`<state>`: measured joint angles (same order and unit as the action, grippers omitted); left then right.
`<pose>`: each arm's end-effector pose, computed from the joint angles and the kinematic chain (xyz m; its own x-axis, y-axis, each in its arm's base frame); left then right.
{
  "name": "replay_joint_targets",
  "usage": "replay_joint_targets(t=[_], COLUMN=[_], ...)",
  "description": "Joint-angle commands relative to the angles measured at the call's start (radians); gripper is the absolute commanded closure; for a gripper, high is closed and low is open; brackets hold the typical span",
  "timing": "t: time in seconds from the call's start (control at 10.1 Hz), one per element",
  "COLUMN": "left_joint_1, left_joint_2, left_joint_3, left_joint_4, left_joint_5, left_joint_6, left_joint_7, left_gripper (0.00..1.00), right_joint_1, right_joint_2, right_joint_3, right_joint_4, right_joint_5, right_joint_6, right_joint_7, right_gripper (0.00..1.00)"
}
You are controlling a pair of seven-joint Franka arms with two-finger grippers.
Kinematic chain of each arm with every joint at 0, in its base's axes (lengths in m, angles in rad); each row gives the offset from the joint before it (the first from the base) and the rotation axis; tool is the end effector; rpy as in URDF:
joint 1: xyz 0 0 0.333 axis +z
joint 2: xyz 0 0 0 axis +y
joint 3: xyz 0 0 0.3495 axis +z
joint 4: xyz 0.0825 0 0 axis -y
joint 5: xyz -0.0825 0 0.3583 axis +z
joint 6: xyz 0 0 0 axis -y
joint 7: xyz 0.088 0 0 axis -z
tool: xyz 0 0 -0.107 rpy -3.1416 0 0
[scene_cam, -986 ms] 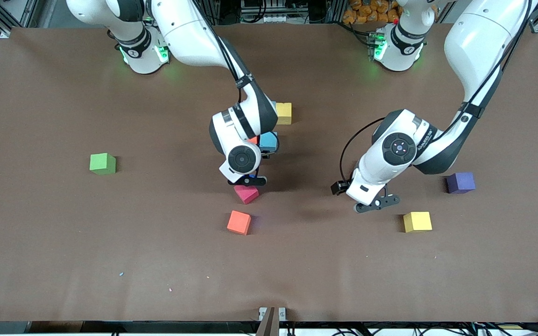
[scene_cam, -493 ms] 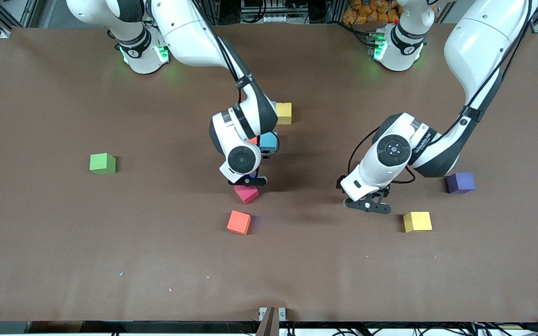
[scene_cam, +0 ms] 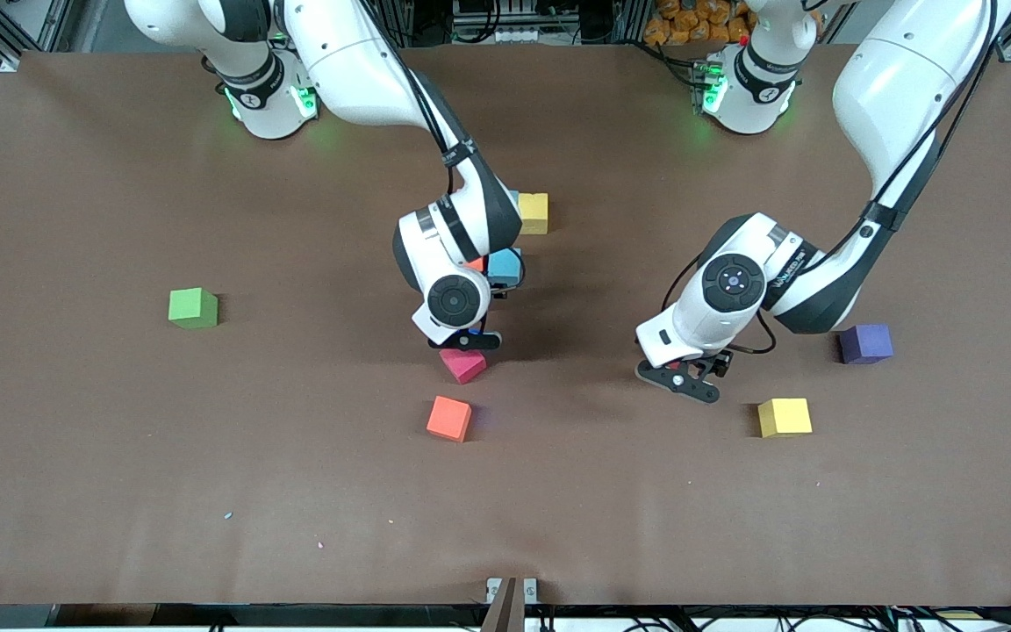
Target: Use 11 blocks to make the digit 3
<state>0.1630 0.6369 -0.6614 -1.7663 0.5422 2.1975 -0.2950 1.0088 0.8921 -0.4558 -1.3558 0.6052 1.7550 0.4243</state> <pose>0.6034 -0.2446 0.3017 0.9007 -0.4337 -0.0231 -0.4343 -0.8990 -0.0562 0.5182 0.4670 0.2295 0.9084 -0.0281 -0.4171 -0.0210 -0.9995 0.0217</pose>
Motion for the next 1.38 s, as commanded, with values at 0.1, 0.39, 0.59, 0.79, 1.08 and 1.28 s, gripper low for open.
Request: replay_joint_targets(t=[0.1, 0.39, 0.59, 0.79, 1.08, 1.28], left_joint_1=[0.010, 0.045, 0.055, 0.058, 0.058, 0.058], left_joint_2=[-0.019, -0.025, -0.025, -0.025, -0.025, -0.014], left_joint_3=[-0.010, -0.013, -0.017, -0.017, -0.015, -0.012], left_joint_4=[-0.053, -0.077, -0.088, -0.108, -0.125, -0.130], left_joint_5=[0.027, 0.027, 0.027, 0.027, 0.027, 0.027], left_joint_6=[-0.005, 0.007, 0.008, 0.028, 0.030, 0.037], left_joint_7=[0.042, 0.144, 0.165, 0.156, 0.149, 0.149], left_gripper=[0.00, 0.00, 0.00, 0.00, 0.00, 0.00], right_joint_1=[-0.027, -0.024, -0.018, -0.016, -0.016, -0.015], right_joint_2=[0.013, 0.011, 0.013, 0.013, 0.013, 0.013], right_joint_3=[0.011, 0.011, 0.011, 0.011, 0.011, 0.011], right_joint_4=[0.032, 0.030, 0.030, 0.030, 0.030, 0.030], right_joint_5=[-0.011, -0.013, -0.012, -0.012, -0.015, -0.016], right_joint_6=[-0.020, -0.022, -0.022, -0.020, -0.022, -0.022], right_joint_7=[0.007, 0.007, 0.008, 0.010, 0.008, 0.008], right_gripper=[1.00, 1.00, 1.00, 1.00, 0.81, 0.78])
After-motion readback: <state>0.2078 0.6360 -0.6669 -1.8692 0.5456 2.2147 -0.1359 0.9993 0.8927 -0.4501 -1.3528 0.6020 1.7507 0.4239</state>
